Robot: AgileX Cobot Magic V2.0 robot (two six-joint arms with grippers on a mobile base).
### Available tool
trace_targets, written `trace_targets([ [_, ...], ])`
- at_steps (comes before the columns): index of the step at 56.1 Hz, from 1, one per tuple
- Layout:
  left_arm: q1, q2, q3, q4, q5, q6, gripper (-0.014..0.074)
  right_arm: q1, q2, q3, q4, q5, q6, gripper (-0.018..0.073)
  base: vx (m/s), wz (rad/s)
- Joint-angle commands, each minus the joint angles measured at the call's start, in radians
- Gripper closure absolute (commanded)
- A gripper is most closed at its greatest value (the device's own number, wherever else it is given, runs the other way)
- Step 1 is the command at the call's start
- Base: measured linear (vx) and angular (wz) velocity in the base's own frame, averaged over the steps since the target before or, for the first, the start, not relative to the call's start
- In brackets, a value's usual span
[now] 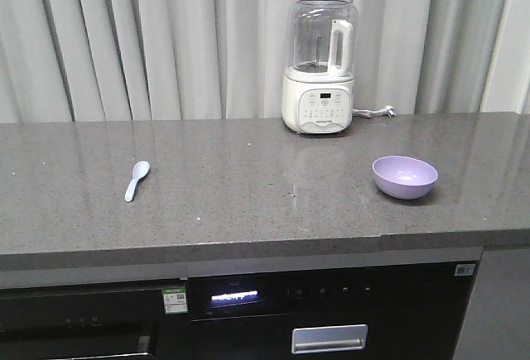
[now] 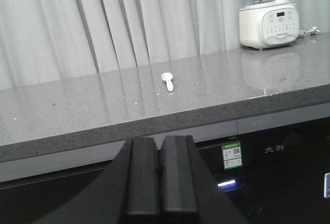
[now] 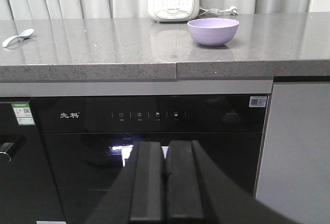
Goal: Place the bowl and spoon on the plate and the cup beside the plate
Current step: 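Drive the base toward the spoon and lavender bowl on the counter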
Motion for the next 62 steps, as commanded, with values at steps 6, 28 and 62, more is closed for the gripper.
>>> trace_targets([
  [6,-0.004,-0.016,-0.026,-0.008,-0.088,-0.006,0.0594,-0.006,-0.004,0.003,-0.009,-0.083,0.0,0.0568,0.0,0.0],
  [28,-0.004,-0.016,-0.026,-0.008,-0.088,-0.006,0.0594,-0.006,-0.004,0.003,-0.009,-0.083,0.0,0.0568,0.0,0.0],
  [62,-0.004,-0.016,-0.026,-0.008,-0.087,-0.006,0.0594,-0.006,-0.004,0.003,-0.009,-0.083,0.0,0.0568,0.01,-0.05],
])
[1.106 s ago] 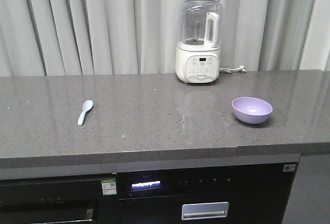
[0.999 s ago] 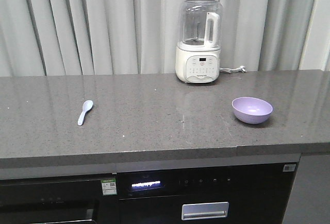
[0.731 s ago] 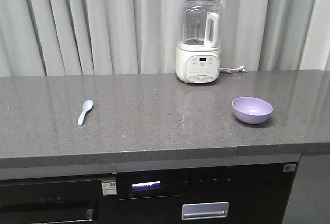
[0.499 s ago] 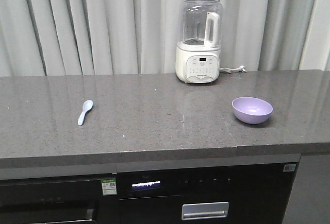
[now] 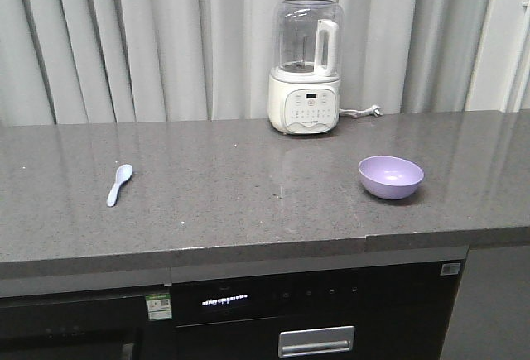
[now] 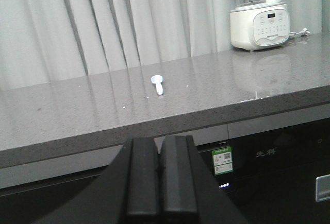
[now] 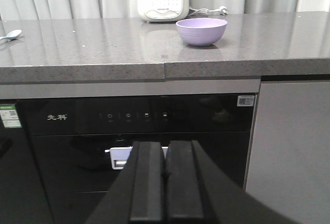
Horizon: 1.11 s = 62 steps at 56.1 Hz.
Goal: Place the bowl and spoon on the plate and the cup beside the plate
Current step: 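Drive the base toward the spoon and lavender bowl on the counter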
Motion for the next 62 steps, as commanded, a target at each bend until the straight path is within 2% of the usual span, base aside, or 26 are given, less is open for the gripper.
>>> trace_targets([
  [1,-0.004,-0.016,-0.026,-0.008,-0.087,-0.005,0.0594,-0.006,-0.004,0.003,-0.009,-0.083,0.0,0.0568,0.06,-0.15],
  [62,-0.003,-0.015,-0.026,-0.008,-0.087,-0.005,0.0594,-0.006,-0.004,0.003,-0.009,-0.083,0.0,0.0568,0.18,-0.17],
])
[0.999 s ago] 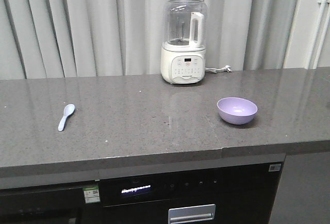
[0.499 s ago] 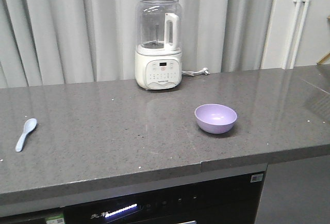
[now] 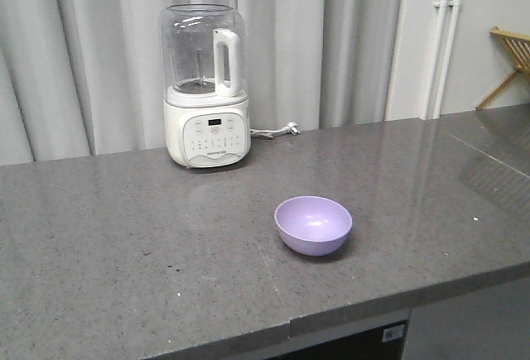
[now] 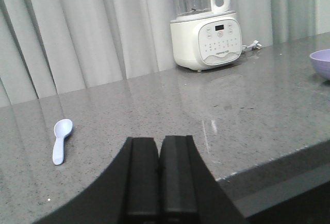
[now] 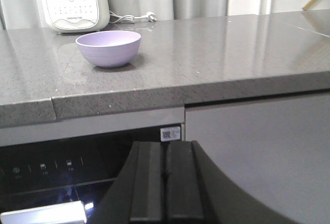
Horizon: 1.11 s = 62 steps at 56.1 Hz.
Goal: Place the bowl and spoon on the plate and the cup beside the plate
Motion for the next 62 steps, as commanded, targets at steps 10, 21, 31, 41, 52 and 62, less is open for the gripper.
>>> trace_targets([
  [10,-0.003,-0.015,-0.026,-0.008,-0.087,-0.005,0.0594,-0.006,-0.004,0.003,-0.009,-0.083,0.0,0.0568,0.3,0.37],
  [21,-0.003,-0.015,-0.026,-0.008,-0.087,-0.005,0.0594,-0.006,-0.004,0.003,-0.009,-0.083,0.0,0.0568,0.3,0.5],
  [31,-0.003,-0.015,-0.026,-0.008,-0.087,-0.005,0.0594,-0.006,-0.004,0.003,-0.009,-0.083,0.0,0.0568,0.24,0.37],
  [41,-0.003,-0.015,-0.026,-0.008,-0.087,-0.005,0.0594,-0.006,-0.004,0.003,-0.009,-0.083,0.0,0.0568,0.15,0.18],
  [52,-0.003,-0.015,-0.026,-0.008,-0.087,-0.005,0.0594,-0.006,-0.004,0.003,-0.009,-0.083,0.0,0.0568,0.05,0.0],
  [62,-0.003,-0.015,-0.026,-0.008,-0.087,-0.005,0.0594,-0.006,-0.004,0.003,-0.009,-0.083,0.0,0.0568,0.0,-0.01],
])
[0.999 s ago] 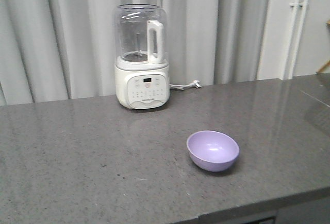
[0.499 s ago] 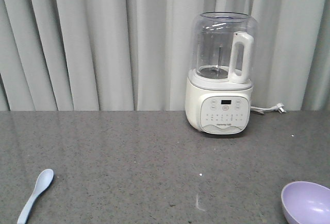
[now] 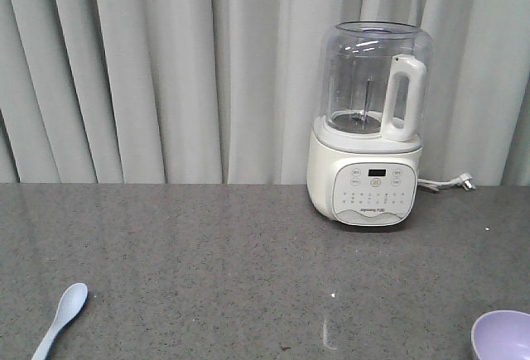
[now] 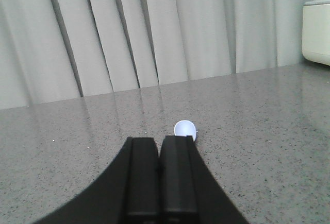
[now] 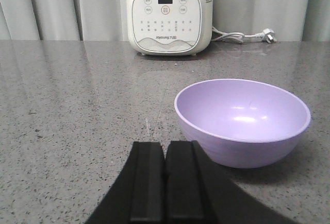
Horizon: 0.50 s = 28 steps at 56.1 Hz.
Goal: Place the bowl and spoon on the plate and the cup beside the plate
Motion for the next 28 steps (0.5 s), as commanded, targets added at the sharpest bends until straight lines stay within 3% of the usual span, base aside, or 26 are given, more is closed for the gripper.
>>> trace_targets([
  [1,-0.003,-0.015,-0.026,-0.008,-0.087,-0.005,0.0594,-0.006,-0.004,0.003,-0.009,-0.083,0.0,0.0568,0.0,0.01],
  [28,-0.003,-0.015,-0.026,-0.008,-0.087,-0.005,0.0594,-0.006,-0.004,0.003,-0.009,-0.085,0.0,0.0568,0.0,0.0],
])
